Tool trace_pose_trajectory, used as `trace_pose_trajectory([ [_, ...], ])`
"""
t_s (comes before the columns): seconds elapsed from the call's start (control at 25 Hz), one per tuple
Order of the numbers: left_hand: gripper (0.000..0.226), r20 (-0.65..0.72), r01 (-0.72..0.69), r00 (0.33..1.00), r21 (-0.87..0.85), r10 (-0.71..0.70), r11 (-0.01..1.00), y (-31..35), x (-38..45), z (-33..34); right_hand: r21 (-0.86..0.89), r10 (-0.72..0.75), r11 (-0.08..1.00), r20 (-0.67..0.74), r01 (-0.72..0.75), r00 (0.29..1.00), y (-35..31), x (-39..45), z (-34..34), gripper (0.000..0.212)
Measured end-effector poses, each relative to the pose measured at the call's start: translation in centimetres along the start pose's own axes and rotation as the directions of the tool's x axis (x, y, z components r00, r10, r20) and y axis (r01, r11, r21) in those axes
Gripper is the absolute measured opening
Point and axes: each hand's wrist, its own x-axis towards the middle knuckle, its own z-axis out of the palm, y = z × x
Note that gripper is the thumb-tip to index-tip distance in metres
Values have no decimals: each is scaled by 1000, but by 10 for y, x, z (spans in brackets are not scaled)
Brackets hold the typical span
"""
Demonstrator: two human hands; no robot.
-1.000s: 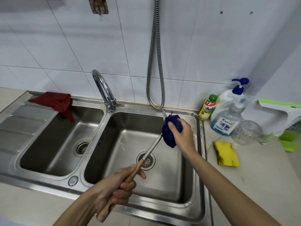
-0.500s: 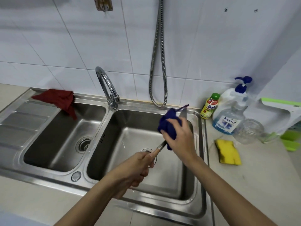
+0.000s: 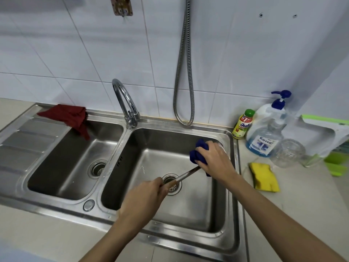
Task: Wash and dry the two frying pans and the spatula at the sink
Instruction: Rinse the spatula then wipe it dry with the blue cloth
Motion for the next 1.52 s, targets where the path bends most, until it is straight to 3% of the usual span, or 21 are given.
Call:
trace_pose_trajectory([
  [0.08, 39, -4, 12, 1000, -4, -12, 1000, 0, 5, -2, -47, -32, 998, -48, 30, 998, -1, 0, -1, 35],
  [0.24, 40, 14, -26, 1000, -74, 27, 997, 5, 5, -5, -4, 158, 987, -170, -161, 973, 4, -6, -4, 37],
  [0.44, 44, 39, -58, 997, -125, 63, 991, 0, 2, -2, 32, 316, 949, -151, -314, 937, 35, -1, -12, 31],
  [0.52, 47, 41, -56, 997, -158, 63, 986, 3, 4, 0, 77, 279, 960, -139, -271, 950, 40, -3, -13, 33],
  [0.68, 46, 37, -64, 997, -135, 70, 989, 5, 15, 3, 77, -11, 997, 13, 10, 1000, 18, -29, -2, 39],
  [0.88, 44, 58, -34, 997, -186, 46, 982, 0, 13, 11, 258, 277, 932, -62, -253, 959, 32, -30, -7, 37],
  [1.0, 39, 53, 6, 999, -218, 6, 976, 5, 31, 19, 523, 283, 823, -35, -224, 958, -35, -37, -4, 37],
  [1.12, 42, 98, 61, 995, -277, -35, 959, 2, 34, 24, 586, 235, 794, -51, -162, 971, -84, -41, 0, 35],
  [1.2, 40, 227, 180, 971, -505, -71, 844, -6, 22, 20, 516, 222, 844, -95, -142, 971, -74, -36, 2, 36],
  [1.28, 36, 408, 366, 911, -721, -66, 589, -11, 5, 16, 485, 298, 851, -126, -203, 946, -52, -31, 4, 36],
  [1.4, 31, 529, 490, 847, -814, 51, 313, -6, -4, 19, 507, 399, 834, -277, -220, 874, -36, -32, 3, 38],
  [1.52, 31, 628, 633, 747, -772, 218, 57, -1, -2, 15, 584, 483, 789, -396, -192, 781, -34, -32, -9, 40],
])
